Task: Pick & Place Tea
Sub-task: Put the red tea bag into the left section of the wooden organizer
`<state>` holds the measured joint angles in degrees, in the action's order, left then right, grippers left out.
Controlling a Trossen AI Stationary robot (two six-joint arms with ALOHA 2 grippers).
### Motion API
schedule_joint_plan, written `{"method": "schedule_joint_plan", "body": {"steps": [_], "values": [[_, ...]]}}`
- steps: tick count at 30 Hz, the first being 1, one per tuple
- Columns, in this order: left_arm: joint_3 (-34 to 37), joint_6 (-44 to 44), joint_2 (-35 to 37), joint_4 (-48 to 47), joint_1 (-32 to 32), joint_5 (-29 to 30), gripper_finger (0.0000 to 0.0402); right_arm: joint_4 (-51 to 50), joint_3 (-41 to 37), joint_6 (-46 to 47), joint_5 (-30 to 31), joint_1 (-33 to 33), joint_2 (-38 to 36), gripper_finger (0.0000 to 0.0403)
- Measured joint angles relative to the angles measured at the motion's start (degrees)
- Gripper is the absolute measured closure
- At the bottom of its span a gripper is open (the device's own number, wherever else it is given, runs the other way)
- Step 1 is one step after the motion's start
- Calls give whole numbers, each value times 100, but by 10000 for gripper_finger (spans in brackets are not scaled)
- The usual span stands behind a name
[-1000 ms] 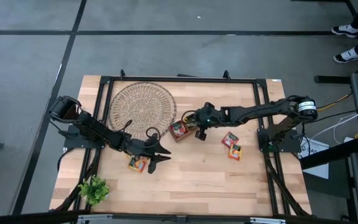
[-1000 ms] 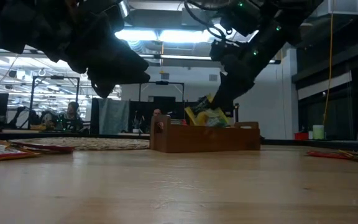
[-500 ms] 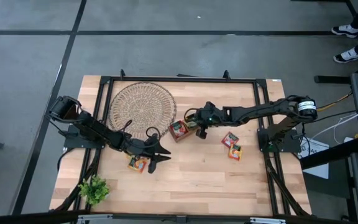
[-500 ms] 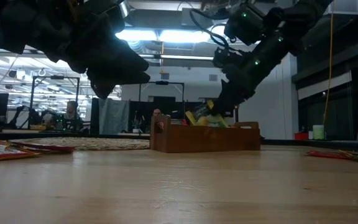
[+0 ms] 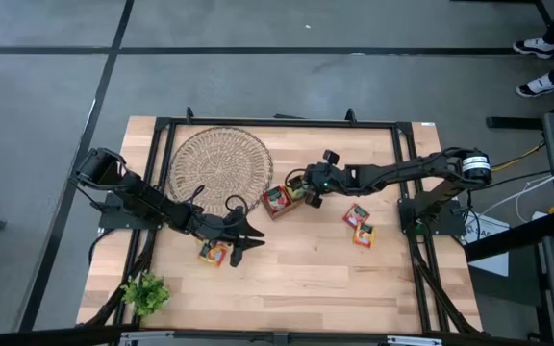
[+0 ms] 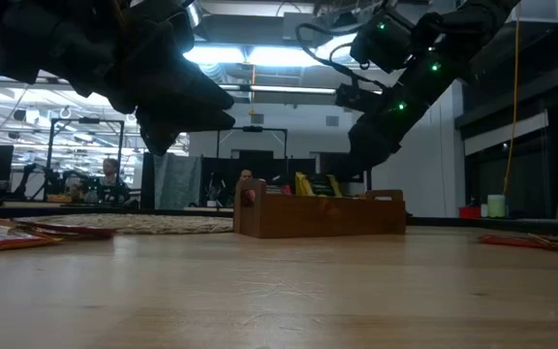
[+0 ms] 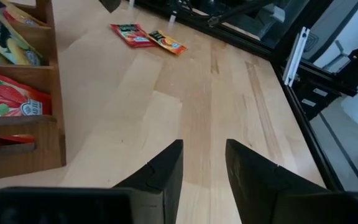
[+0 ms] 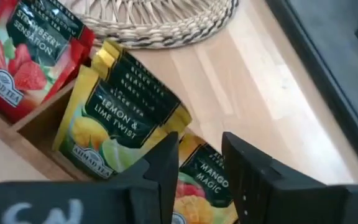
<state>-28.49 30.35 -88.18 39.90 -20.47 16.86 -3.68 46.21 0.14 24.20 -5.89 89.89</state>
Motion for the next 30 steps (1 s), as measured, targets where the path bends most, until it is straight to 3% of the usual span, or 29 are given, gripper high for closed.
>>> {"method": "schedule_joint_plan", "body": {"steps": [6,13,18,26,30], "values": [[0,7,0,33,0,23,286,-535,333,-59,-114,11,-175,275],[0,2,-2,50,9,18,284,-1462,732,586,-1666,56,-595,275],[0,-73,-2,42,49,18,284,-2271,731,1385,-2250,335,-869,275],[0,-306,-4,-26,87,81,284,-3860,675,2716,-2130,1083,-975,289],[0,-494,-4,-28,116,216,284,-4457,400,3592,-1793,1276,-975,324]]}}
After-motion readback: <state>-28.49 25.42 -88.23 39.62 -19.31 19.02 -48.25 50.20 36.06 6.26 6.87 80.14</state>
